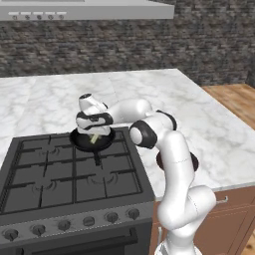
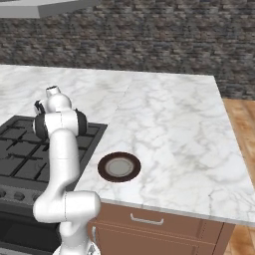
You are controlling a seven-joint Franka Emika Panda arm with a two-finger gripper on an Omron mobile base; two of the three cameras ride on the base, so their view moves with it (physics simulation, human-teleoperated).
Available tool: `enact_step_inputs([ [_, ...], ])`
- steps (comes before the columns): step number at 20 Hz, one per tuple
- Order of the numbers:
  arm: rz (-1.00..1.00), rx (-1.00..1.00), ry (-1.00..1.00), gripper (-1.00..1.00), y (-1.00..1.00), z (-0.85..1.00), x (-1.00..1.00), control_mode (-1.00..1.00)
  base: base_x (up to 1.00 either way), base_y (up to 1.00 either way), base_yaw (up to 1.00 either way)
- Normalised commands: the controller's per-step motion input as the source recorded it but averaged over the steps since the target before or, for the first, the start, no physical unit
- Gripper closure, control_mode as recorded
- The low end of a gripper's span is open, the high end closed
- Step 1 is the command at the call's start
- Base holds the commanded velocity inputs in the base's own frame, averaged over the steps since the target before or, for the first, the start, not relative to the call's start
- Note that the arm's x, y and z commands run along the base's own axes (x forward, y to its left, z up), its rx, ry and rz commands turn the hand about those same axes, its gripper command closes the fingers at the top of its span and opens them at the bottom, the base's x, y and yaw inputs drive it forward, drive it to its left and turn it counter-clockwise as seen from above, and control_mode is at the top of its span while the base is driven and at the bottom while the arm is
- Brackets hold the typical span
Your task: Pick up the butter stick and place it in the pan. Then turn on the burner for the pan.
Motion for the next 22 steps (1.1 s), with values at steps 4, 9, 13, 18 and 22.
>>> enact_step_inputs([
  [4,0.0,0.0,0.0,-1.0,0.1,0.06,0.0,-1.0,0.0,0.0,0.0],
  [9,0.0,0.0,-0.01,-1.0,0.07,0.19,-0.11,-1.0,0.0,0.0,0.0],
  [13,0.0,-0.01,-0.11,-1.0,0.18,0.46,-0.49,-1.0,0.0,0.0,0.0],
  [18,0.0,-0.03,-0.16,-1.0,0.15,0.47,-0.68,-1.0,0.0,0.0,0.0],
  [22,0.0,-0.09,-0.25,-1.0,0.27,0.29,-0.95,-1.0,0.0,0.0,0.0],
])
